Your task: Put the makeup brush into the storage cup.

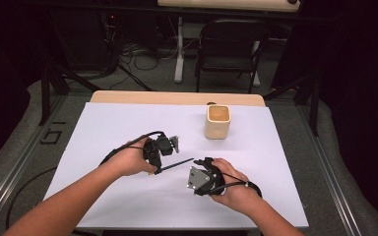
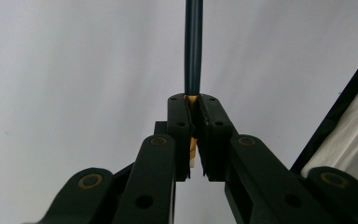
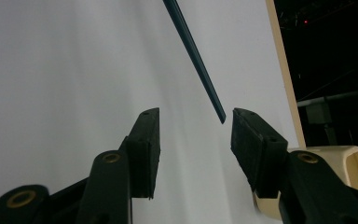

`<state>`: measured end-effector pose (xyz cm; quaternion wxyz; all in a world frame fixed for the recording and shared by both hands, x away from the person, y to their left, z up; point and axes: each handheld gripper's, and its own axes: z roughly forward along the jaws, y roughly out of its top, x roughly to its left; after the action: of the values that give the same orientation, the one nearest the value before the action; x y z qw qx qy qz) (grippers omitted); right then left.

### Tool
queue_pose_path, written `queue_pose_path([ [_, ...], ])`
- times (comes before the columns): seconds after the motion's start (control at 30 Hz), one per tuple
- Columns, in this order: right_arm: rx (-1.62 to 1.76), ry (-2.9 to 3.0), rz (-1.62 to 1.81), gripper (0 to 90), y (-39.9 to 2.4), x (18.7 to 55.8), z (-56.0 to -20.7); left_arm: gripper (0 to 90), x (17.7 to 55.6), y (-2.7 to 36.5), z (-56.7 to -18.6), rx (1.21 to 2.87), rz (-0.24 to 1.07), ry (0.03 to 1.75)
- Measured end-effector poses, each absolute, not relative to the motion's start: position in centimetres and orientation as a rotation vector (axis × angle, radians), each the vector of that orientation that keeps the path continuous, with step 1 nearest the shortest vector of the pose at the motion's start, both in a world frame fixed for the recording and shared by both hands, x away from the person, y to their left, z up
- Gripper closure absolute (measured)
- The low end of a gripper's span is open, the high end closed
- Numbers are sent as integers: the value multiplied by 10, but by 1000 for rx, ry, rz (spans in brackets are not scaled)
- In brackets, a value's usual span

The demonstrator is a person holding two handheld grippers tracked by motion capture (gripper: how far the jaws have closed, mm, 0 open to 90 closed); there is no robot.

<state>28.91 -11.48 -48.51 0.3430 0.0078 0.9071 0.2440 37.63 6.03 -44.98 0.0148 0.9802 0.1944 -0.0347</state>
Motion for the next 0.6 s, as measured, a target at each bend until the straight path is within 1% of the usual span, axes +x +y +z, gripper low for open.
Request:
queue_pose_path([
  [0.6, -165, 2299, 511, 607, -102, 282, -493, 847, 372, 44, -451, 3055, -145, 565],
])
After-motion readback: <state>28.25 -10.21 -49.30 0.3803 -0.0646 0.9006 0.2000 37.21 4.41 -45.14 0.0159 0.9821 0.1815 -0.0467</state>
